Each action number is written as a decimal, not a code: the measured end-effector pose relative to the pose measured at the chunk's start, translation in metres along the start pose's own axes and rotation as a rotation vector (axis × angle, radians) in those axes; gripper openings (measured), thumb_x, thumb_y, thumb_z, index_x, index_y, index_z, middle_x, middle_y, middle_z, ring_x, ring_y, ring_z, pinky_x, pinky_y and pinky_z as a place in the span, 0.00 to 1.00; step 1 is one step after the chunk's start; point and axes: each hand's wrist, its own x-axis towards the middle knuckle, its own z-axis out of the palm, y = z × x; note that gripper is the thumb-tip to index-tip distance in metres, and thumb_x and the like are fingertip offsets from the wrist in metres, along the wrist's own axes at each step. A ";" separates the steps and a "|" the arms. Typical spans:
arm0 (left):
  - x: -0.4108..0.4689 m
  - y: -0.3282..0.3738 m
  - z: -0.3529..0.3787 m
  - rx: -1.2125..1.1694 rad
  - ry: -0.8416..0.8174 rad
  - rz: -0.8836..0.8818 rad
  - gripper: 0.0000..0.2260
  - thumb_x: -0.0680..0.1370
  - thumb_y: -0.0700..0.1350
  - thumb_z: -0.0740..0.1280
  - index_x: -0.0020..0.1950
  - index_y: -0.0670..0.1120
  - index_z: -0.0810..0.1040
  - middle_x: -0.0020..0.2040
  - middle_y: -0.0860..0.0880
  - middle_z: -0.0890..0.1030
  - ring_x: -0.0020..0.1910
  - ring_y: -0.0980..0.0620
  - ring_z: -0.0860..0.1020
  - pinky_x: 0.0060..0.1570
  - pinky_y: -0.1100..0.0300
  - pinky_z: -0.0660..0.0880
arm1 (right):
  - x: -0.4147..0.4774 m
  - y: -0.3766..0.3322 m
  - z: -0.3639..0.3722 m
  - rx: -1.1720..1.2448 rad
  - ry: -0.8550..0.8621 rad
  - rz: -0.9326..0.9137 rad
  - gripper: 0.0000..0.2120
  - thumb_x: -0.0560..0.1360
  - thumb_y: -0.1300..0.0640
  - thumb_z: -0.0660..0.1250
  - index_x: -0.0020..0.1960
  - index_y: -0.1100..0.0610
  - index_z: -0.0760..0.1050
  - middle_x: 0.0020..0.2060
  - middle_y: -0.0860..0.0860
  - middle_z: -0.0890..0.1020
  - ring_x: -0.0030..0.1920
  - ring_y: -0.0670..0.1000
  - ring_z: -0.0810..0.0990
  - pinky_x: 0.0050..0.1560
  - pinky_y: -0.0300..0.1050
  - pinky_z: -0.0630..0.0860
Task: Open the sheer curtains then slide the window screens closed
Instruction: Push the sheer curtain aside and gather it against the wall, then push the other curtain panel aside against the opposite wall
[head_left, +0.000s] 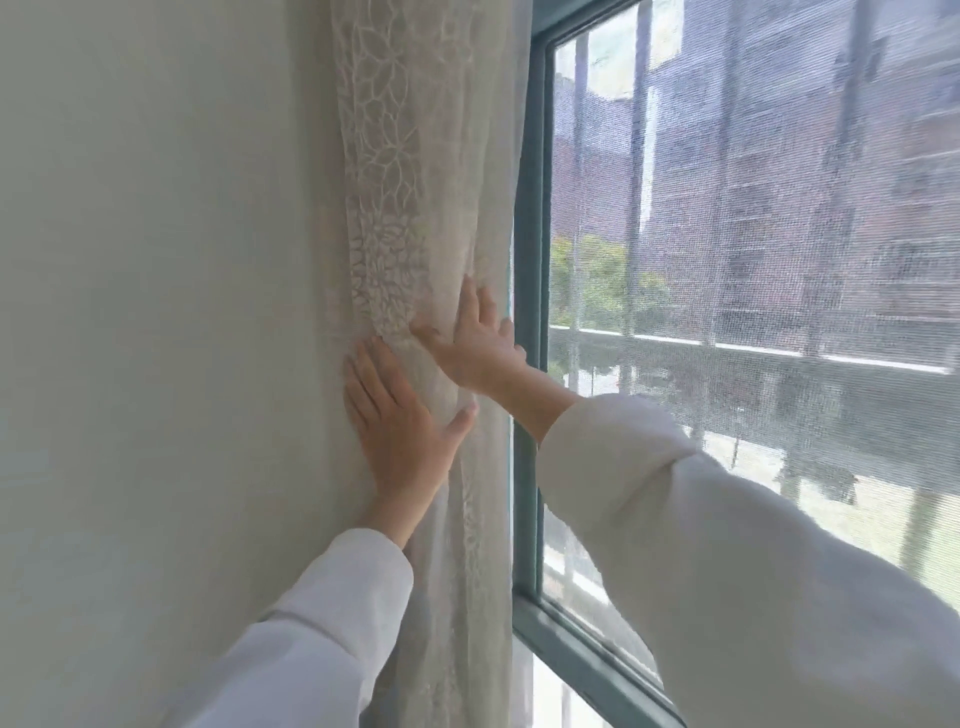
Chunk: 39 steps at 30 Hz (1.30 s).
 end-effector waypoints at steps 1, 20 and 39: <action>-0.004 0.005 -0.006 -0.004 -0.001 0.007 0.49 0.66 0.57 0.72 0.72 0.36 0.46 0.74 0.34 0.51 0.73 0.37 0.50 0.71 0.46 0.47 | -0.008 0.002 -0.004 -0.014 0.003 -0.006 0.41 0.73 0.33 0.51 0.73 0.51 0.33 0.75 0.50 0.40 0.73 0.62 0.44 0.69 0.64 0.50; -0.144 0.163 -0.065 -0.170 -0.234 0.101 0.48 0.66 0.67 0.62 0.73 0.41 0.44 0.75 0.40 0.50 0.74 0.43 0.48 0.71 0.50 0.48 | -0.190 0.108 -0.144 -0.208 0.292 -0.111 0.44 0.72 0.37 0.61 0.74 0.57 0.43 0.74 0.57 0.54 0.72 0.59 0.55 0.67 0.59 0.60; -0.274 0.389 -0.097 -1.075 -0.691 0.599 0.53 0.61 0.76 0.53 0.73 0.43 0.42 0.75 0.46 0.47 0.72 0.53 0.47 0.71 0.51 0.50 | -0.437 0.208 -0.318 -0.665 0.869 0.303 0.34 0.73 0.44 0.64 0.72 0.58 0.56 0.68 0.57 0.67 0.67 0.57 0.65 0.66 0.55 0.62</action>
